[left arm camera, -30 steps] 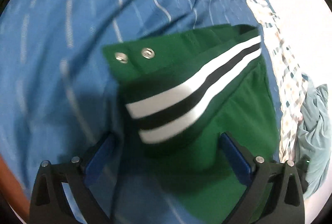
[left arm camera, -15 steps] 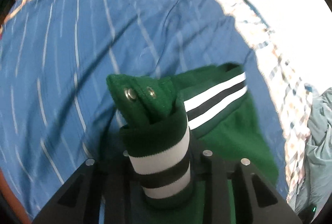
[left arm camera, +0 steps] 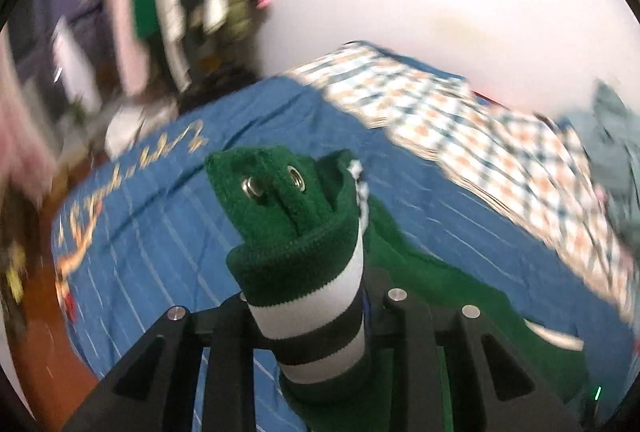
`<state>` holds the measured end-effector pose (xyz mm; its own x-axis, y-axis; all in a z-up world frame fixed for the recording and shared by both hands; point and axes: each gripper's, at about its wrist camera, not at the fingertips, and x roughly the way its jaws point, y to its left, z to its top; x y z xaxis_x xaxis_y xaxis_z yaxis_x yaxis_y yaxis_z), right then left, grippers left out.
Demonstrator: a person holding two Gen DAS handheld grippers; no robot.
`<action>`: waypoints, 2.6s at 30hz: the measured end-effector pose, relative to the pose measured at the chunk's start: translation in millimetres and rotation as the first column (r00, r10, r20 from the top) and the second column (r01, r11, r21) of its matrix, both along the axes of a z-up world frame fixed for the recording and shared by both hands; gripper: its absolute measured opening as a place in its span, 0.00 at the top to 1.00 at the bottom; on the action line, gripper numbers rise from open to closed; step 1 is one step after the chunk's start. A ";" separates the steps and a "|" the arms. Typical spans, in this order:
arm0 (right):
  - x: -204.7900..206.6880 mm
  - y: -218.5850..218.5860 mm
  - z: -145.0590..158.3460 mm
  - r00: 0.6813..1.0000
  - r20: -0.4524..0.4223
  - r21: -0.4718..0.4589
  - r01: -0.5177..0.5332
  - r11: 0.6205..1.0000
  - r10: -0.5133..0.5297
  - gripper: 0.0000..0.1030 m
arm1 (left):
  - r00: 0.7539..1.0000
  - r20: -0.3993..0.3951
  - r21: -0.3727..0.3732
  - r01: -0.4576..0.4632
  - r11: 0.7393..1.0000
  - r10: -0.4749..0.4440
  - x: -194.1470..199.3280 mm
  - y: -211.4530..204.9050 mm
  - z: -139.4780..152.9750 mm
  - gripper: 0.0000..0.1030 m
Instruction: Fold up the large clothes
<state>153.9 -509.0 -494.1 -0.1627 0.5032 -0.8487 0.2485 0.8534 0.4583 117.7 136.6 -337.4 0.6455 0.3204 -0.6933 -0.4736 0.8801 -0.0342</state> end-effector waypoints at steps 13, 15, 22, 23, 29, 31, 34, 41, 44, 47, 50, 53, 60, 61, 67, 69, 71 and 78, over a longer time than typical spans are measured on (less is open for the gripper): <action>-55.4 -123.7 54.4 0.963 -0.028 0.067 0.270 0.961 -0.269 0.72 | 0.750 0.040 -0.047 0.661 0.749 -0.660 -8.0 -287.4 27.0 0.79; -72.5 -149.9 53.4 0.943 -0.056 0.085 0.333 0.939 -0.329 0.72 | 0.694 -0.013 -0.086 0.716 0.693 -0.719 -13.5 -327.3 -2.5 0.79; -111.6 -203.2 51.3 0.953 -0.080 -0.098 0.285 0.953 -0.293 0.72 | 0.587 -0.224 -0.157 0.766 0.624 -0.778 -18.3 -389.6 -118.3 0.79; -112.3 -206.2 50.4 0.955 -0.084 -0.122 0.273 0.954 -0.284 0.72 | 0.582 -0.240 -0.150 0.769 0.622 -0.777 -17.6 -393.4 -126.5 0.79; -111.2 -228.1 56.3 0.962 -0.059 -0.158 0.255 0.954 -0.267 0.48 | 0.549 -0.347 -0.028 0.804 0.594 -0.760 -27.7 -406.9 -123.1 0.71; -107.8 -231.6 62.9 0.964 -0.029 -0.138 0.259 0.956 -0.266 0.30 | 0.550 -0.386 -0.015 0.799 0.601 -0.741 -32.9 -404.1 -123.6 0.61; -98.5 -232.8 77.6 0.966 0.048 -0.105 0.259 0.960 -0.256 0.26 | 0.577 -0.414 -0.060 0.755 0.653 -0.704 -32.6 -390.7 -111.0 0.18; -78.0 -226.3 116.6 0.958 0.189 -0.071 0.233 0.970 -0.217 0.18 | 0.666 -0.407 -0.200 0.602 0.773 -0.625 -49.7 -335.1 -81.8 0.16; -67.8 -219.4 130.1 0.952 0.237 0.008 0.199 0.980 -0.195 0.18 | 0.750 -0.389 -0.176 0.510 0.842 -0.535 -68.1 -293.7 -63.4 0.16; -47.9 -186.5 137.4 0.955 0.247 0.125 0.134 0.983 -0.162 0.18 | 0.835 -0.418 -0.062 0.367 0.928 -0.358 -87.0 -241.4 -65.1 0.16; -27.5 -146.0 139.2 0.966 0.237 0.189 0.059 0.980 -0.104 0.18 | 0.847 -0.504 0.036 0.217 0.975 -0.170 -96.3 -184.2 -100.9 0.16; -11.9 -116.7 142.2 0.952 0.297 0.215 0.012 0.976 -0.077 0.18 | 0.818 -0.575 0.102 0.106 0.989 -0.028 -98.2 -135.1 -152.8 0.16; 38.3 -53.8 84.2 0.958 0.286 0.235 -0.038 0.971 -0.032 0.58 | 0.790 -0.611 0.035 -0.043 0.998 0.055 -86.7 -79.9 -228.0 0.00; 40.2 -49.5 81.3 0.959 0.281 0.223 -0.034 0.974 -0.031 0.80 | 0.804 -0.592 0.015 -0.060 0.998 0.057 -87.0 -77.3 -228.1 0.00; 9.0 -96.4 104.8 0.922 0.202 0.309 0.260 0.915 -0.330 0.98 | 0.873 -0.482 -0.036 -0.104 0.994 0.074 -101.6 -71.8 -227.8 0.00; -8.2 -114.3 110.7 0.900 0.200 0.237 0.339 0.911 -0.387 0.98 | 0.858 -0.510 -0.062 -0.105 0.992 0.059 -95.5 -70.0 -225.6 0.00; -14.5 -113.6 97.4 0.921 0.174 0.149 0.325 0.934 -0.348 0.98 | 0.837 -0.545 -0.092 -0.115 0.989 0.047 -89.7 -60.5 -221.8 0.00; 14.0 -79.6 83.6 0.980 0.081 0.122 0.173 0.977 -0.184 0.89 | 0.850 -0.515 -0.012 -0.135 0.991 0.109 -83.4 -46.3 -156.8 0.00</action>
